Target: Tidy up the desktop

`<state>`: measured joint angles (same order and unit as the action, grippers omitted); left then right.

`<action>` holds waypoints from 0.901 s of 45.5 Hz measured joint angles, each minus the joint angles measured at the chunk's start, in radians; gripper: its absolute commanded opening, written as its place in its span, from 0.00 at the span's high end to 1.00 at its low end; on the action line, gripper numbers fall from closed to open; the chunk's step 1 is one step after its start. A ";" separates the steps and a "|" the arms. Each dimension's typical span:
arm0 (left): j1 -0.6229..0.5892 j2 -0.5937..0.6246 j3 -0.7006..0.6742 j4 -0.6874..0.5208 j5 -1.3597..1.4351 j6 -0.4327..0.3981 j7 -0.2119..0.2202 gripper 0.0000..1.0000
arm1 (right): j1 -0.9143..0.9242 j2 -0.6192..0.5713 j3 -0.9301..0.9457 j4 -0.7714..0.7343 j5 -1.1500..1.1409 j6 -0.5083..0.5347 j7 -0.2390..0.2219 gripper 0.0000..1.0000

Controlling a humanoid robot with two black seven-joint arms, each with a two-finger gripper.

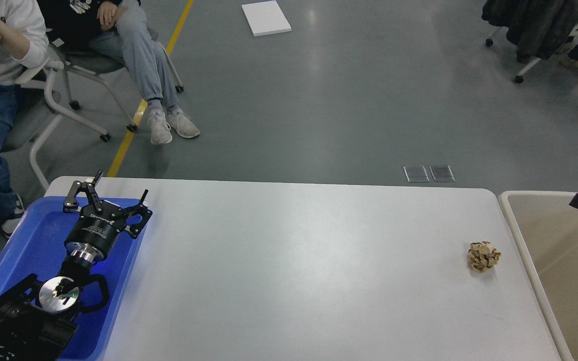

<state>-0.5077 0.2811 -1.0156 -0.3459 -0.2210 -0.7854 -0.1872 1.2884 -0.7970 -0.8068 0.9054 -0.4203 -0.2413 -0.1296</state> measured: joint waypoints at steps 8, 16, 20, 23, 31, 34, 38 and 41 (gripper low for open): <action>0.000 0.000 0.000 0.000 0.000 0.000 0.000 0.00 | 0.197 0.037 -0.199 0.122 0.001 0.083 0.001 0.00; 0.000 0.000 0.000 0.000 0.000 0.000 0.000 0.00 | 0.358 0.079 -0.320 0.205 0.002 0.202 0.001 0.00; 0.000 0.000 0.000 0.000 0.000 0.000 0.000 0.00 | 0.427 0.099 -0.352 0.248 0.003 0.252 0.001 0.00; 0.000 0.000 0.000 0.000 0.000 0.000 0.000 0.00 | 0.483 0.119 -0.370 0.284 0.005 0.292 0.001 0.00; 0.000 0.000 0.000 -0.001 0.000 0.000 0.000 0.00 | 0.624 0.181 -0.395 0.371 0.013 0.439 0.000 0.00; 0.000 0.000 0.000 -0.001 0.000 0.000 0.000 0.00 | 0.669 0.201 -0.396 0.391 0.016 0.503 0.000 0.00; 0.000 0.000 0.000 -0.001 0.000 0.000 0.001 0.00 | 0.714 0.221 -0.388 0.411 0.025 0.585 0.002 0.00; 0.000 0.000 0.000 -0.001 0.000 0.000 0.001 0.00 | 0.753 0.233 -0.381 0.423 0.046 0.656 0.003 0.00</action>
<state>-0.5077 0.2807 -1.0155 -0.3466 -0.2209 -0.7854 -0.1858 2.0414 -0.5639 -1.1882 1.3281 -0.3740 0.4143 -0.1268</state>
